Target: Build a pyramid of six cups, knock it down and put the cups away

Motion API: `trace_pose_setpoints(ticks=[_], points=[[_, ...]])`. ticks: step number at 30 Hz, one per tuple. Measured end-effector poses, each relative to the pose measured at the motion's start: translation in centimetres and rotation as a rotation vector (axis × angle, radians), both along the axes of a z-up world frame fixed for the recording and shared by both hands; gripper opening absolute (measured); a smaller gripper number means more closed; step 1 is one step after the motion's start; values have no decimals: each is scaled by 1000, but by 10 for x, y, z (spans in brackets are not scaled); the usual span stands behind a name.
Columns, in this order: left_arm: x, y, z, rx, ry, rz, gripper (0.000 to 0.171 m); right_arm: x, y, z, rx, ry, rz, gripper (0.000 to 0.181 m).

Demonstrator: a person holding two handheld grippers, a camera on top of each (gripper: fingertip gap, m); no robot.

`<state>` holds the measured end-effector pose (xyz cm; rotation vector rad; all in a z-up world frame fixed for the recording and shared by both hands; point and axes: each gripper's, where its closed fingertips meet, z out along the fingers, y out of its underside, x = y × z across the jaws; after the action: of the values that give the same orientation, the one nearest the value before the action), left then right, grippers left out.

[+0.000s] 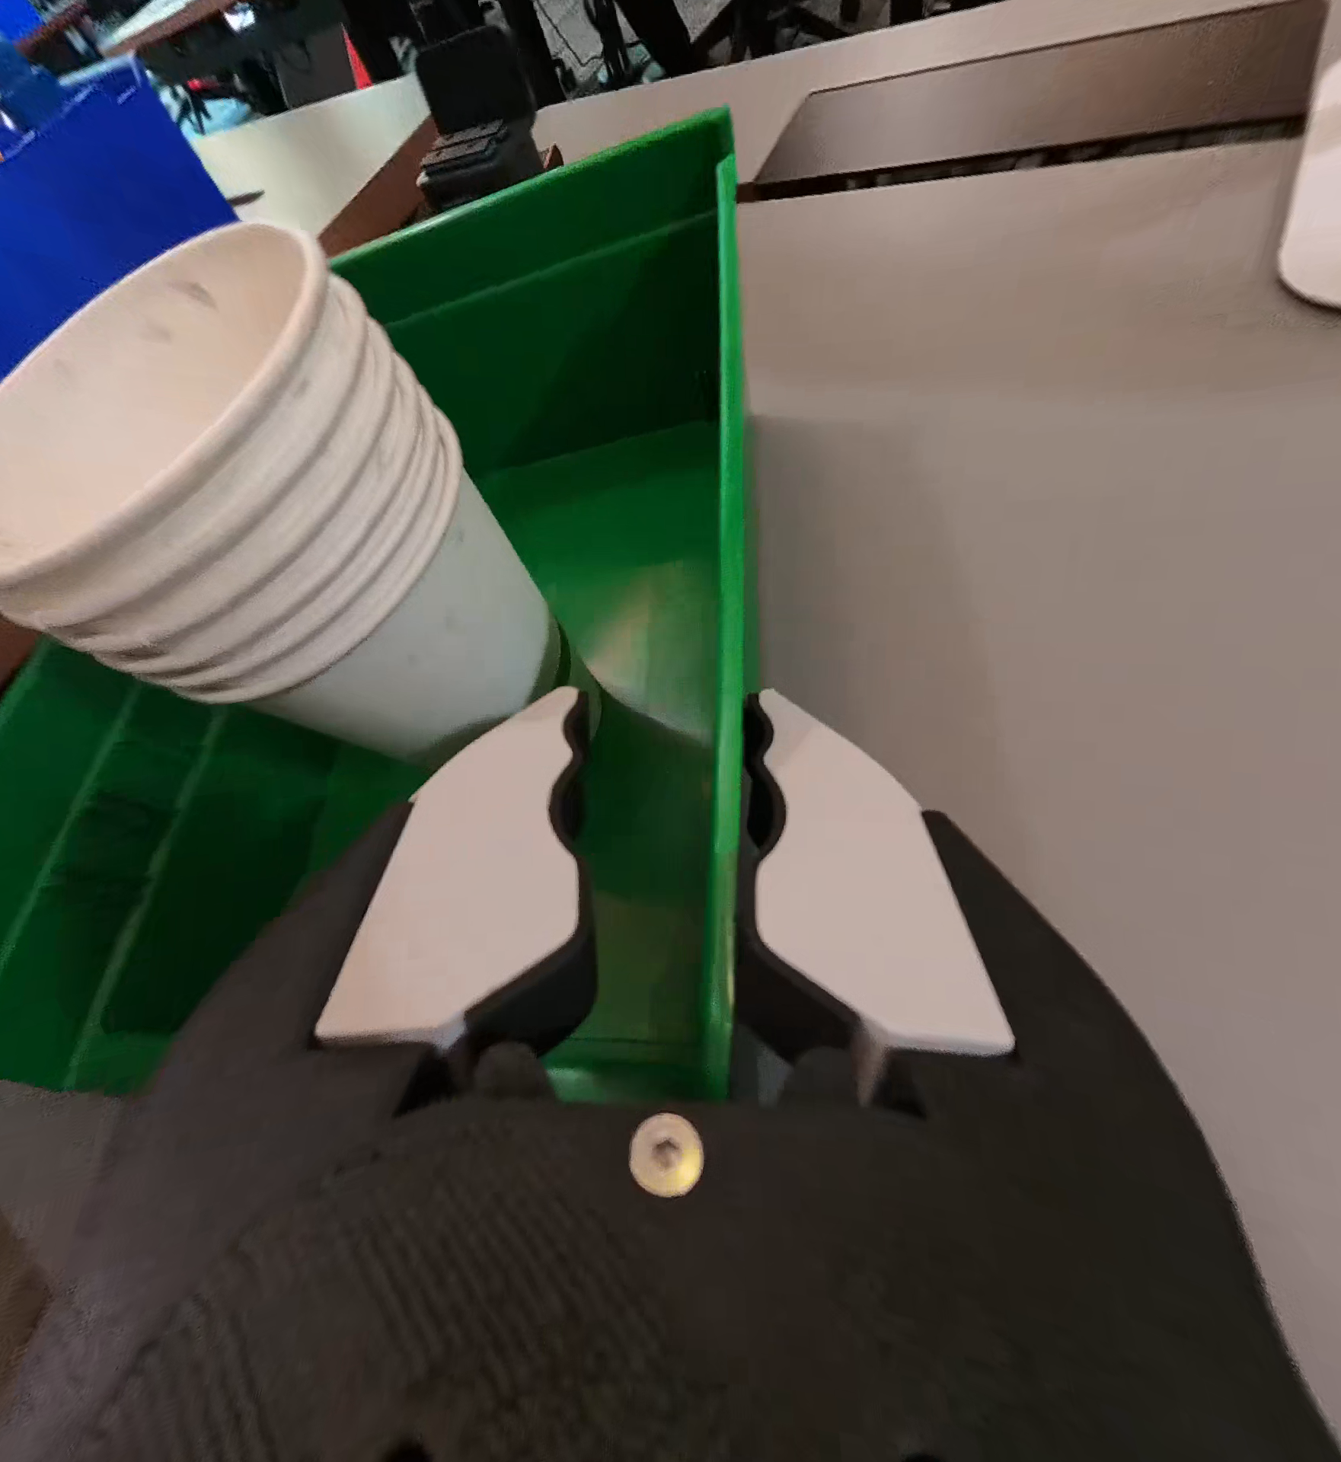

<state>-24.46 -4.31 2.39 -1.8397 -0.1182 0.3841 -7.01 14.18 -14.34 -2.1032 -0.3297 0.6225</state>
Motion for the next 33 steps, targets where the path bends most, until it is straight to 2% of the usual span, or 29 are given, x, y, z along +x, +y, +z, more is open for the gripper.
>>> trace_pose_setpoints(ticks=[7, 11, 14, 16, 18, 21, 25, 29, 33], points=[[0, -2, 15, 21, 23, -3, 8, -72, -11, 1, 13, -18, 84, 52], [8, 9, 21, 9, 70, -4, 7, -100, -16, 0, 23, -65, 185, 47], [19, 16, 33, 30, 87, -34, 7, -108, -33, 13, -9, 66, 344, 57], [30, 20, 42, 46, 95, -59, 7, -96, -38, 39, 8, 227, 422, 62], [44, 25, 48, 53, 111, -87, 7, -69, -38, 62, 8, 345, 455, 69], [78, 34, 56, 55, 131, -160, 7, -15, -41, 80, -45, 441, 471, 71], [148, 51, 58, 57, 132, -319, 7, 71, -57, 84, 13, 414, 447, 70], [239, 66, 48, 35, 125, -508, 7, 179, -58, 84, 176, 290, 272, 69], [336, 80, 33, -14, 104, -698, 7, 294, -61, 92, 265, 257, 37, 68]])
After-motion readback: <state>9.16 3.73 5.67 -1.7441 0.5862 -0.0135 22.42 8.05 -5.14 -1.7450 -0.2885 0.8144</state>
